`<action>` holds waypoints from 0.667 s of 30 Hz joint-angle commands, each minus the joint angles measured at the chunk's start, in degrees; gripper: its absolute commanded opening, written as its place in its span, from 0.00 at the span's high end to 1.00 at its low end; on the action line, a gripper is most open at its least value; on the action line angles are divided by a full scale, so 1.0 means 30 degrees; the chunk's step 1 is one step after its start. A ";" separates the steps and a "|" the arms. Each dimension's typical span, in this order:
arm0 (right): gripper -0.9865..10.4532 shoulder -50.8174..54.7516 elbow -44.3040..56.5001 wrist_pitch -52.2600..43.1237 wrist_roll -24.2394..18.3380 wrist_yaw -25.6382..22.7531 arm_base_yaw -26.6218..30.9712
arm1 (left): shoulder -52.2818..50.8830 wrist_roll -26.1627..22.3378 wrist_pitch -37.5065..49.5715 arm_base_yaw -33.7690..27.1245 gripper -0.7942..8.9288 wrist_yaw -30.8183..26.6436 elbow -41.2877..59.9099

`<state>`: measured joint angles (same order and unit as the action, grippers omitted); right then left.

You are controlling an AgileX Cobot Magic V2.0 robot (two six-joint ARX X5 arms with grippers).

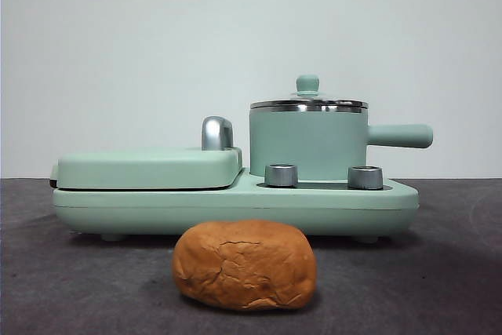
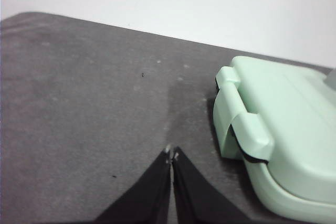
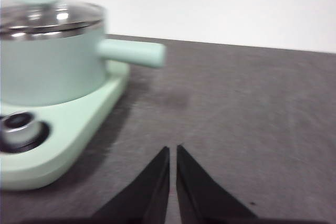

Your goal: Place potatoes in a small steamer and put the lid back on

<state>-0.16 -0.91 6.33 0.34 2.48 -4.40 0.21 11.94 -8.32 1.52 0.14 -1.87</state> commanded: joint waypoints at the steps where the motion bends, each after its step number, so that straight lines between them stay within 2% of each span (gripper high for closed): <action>1: 0.90 -0.0015 0.0066 -0.0262 0.1253 -0.0474 -0.0022 | -0.0007 0.0933 0.0270 0.0000 0.91 0.0007 0.0386; 4: 0.90 -0.0015 0.0066 -0.0248 0.3395 -0.0481 -0.0022 | -0.0007 0.1158 0.0488 0.0000 0.91 0.0015 0.0386; 8: 0.90 -0.0015 0.0022 -0.0430 0.5829 -0.0182 -0.0022 | -0.0007 0.2455 0.1938 0.0000 0.91 0.0015 0.0233; 15: 0.90 -0.0022 -0.0517 -0.3322 0.7235 0.0007 -0.0022 | 0.0117 0.3927 0.1974 0.0000 0.91 -0.0007 -0.1661; 18: 0.90 -0.0029 -0.1486 -0.3228 0.7147 0.0022 -0.0022 | 0.0561 0.3912 0.1377 0.0000 0.91 -0.0007 -0.3089; 20: 0.90 -0.0029 -0.2025 -0.3242 0.6586 0.0029 -0.0022 | 0.1115 0.3891 0.0860 0.0000 0.91 0.0015 -0.4138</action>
<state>-0.21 -6.15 -2.74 20.75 2.57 -4.40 2.87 23.22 -5.52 1.52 0.14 -12.82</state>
